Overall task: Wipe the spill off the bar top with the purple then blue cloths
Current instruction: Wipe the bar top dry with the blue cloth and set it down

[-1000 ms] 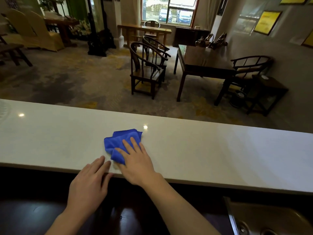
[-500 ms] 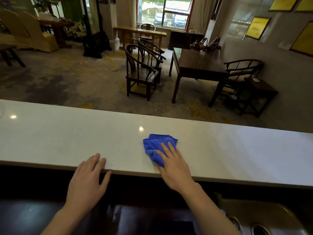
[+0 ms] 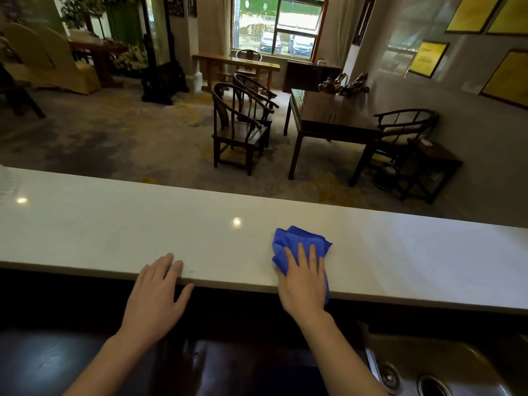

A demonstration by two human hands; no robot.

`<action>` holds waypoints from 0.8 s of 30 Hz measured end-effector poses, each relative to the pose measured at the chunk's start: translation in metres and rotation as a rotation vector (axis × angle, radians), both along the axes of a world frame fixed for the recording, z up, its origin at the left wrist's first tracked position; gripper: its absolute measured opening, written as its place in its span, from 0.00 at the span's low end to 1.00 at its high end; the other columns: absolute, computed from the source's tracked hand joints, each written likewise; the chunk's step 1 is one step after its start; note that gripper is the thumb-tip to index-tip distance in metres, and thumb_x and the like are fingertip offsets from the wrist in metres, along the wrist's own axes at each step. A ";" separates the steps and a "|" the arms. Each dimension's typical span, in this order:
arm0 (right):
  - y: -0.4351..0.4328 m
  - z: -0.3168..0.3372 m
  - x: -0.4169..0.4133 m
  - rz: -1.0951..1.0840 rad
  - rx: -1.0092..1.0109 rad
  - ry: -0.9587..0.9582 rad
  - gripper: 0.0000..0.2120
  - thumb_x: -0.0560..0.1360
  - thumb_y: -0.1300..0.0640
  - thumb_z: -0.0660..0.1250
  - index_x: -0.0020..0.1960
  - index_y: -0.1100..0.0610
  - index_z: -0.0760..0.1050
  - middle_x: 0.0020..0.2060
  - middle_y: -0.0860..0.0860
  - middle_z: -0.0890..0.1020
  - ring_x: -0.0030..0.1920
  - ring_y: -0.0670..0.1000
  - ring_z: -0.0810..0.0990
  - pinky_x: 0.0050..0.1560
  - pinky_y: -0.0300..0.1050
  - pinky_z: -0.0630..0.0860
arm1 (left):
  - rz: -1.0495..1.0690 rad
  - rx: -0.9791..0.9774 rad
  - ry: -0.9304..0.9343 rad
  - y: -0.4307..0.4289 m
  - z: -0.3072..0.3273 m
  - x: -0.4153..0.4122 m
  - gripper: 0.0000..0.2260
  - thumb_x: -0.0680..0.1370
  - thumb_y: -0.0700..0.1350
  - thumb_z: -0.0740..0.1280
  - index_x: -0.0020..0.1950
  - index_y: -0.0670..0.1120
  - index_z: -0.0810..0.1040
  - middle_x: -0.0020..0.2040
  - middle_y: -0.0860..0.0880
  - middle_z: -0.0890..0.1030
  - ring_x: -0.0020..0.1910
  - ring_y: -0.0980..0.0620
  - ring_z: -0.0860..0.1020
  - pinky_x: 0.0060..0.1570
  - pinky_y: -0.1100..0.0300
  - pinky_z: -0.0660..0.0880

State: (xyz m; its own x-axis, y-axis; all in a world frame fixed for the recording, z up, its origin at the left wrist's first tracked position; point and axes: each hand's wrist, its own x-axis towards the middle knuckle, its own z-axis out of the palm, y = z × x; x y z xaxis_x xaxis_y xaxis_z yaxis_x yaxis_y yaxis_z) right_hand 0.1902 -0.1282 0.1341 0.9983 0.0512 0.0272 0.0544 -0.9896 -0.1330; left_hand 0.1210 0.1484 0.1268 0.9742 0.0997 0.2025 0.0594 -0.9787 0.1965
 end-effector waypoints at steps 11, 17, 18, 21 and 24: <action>0.085 -0.003 -0.031 0.424 0.199 0.050 0.27 0.83 0.45 0.54 0.81 0.49 0.58 0.83 0.53 0.54 0.82 0.55 0.41 0.80 0.53 0.35 | 0.015 -0.036 -0.025 -0.002 -0.007 0.003 0.24 0.75 0.53 0.67 0.66 0.40 0.75 0.69 0.38 0.74 0.69 0.38 0.71 0.70 0.42 0.65; 0.073 0.039 -0.038 0.234 1.017 0.271 0.19 0.83 0.44 0.58 0.68 0.51 0.76 0.67 0.50 0.80 0.69 0.50 0.75 0.70 0.48 0.69 | -0.013 -0.339 -0.015 -0.002 0.005 0.004 0.29 0.74 0.57 0.69 0.71 0.44 0.70 0.74 0.43 0.69 0.73 0.45 0.66 0.73 0.49 0.61; 0.068 0.049 -0.040 0.208 1.182 0.307 0.17 0.84 0.45 0.58 0.66 0.50 0.78 0.63 0.49 0.83 0.64 0.50 0.80 0.68 0.52 0.74 | -0.008 -0.486 -0.030 -0.005 0.011 0.003 0.31 0.73 0.58 0.70 0.72 0.46 0.69 0.74 0.46 0.69 0.73 0.48 0.66 0.72 0.52 0.62; 0.053 0.074 -0.047 0.121 1.539 0.402 0.16 0.84 0.45 0.57 0.62 0.46 0.82 0.61 0.48 0.85 0.64 0.50 0.82 0.64 0.53 0.78 | 0.019 -0.972 -0.002 -0.017 0.037 0.000 0.36 0.68 0.64 0.71 0.73 0.52 0.67 0.72 0.55 0.70 0.70 0.56 0.68 0.67 0.58 0.64; 0.038 0.087 -0.060 0.054 1.802 0.533 0.16 0.83 0.45 0.59 0.59 0.47 0.85 0.61 0.52 0.85 0.63 0.53 0.83 0.59 0.47 0.82 | -0.153 -1.399 0.135 -0.031 0.061 -0.003 0.33 0.70 0.67 0.67 0.71 0.52 0.71 0.69 0.54 0.75 0.69 0.53 0.72 0.66 0.56 0.71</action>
